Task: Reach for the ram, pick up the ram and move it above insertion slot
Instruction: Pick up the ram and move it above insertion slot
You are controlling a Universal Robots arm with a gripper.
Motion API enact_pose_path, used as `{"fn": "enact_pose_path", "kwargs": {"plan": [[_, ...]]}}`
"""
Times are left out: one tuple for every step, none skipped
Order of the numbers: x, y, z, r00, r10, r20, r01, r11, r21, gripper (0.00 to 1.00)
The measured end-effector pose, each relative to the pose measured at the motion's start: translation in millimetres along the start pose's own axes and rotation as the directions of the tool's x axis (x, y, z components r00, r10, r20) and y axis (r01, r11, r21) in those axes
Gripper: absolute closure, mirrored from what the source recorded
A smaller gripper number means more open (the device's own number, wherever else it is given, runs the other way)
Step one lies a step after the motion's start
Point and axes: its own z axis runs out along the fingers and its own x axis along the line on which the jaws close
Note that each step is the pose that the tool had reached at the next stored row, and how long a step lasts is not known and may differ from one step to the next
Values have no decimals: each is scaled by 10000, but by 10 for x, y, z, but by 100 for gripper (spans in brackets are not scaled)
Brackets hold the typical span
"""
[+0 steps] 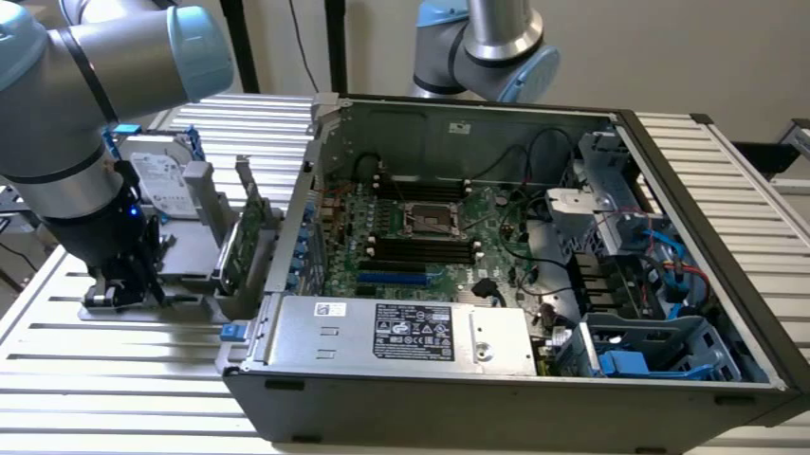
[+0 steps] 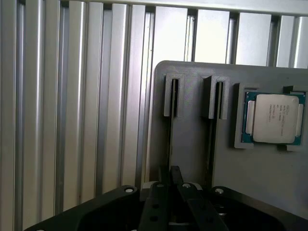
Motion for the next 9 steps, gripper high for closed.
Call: {"fn": "enact_pose_path", "kwargs": {"plan": [[0, 0, 0, 10000, 3, 0, -3, 10000, 0, 87], [0, 0, 0, 10000, 6, 0, -6, 10000, 0, 87], [0, 0, 0, 10000, 9, 0, -9, 10000, 0, 87], [0, 0, 0, 10000, 12, 1, -12, 10000, 1, 87], [-1, 0, -2, 10000, 16, 2, -16, 10000, 1, 87], [-1, 0, -6, 10000, 19, 4, -19, 10000, -2, 87], [-1, 1, -15, 10000, 21, 2, -21, 10000, -11, 87], [-1, 1, -26, 10000, 23, 1, -23, 10000, -20, 87], [-1, 1, -39, 10000, 23, 2, -23, 10000, -29, 87]]}}
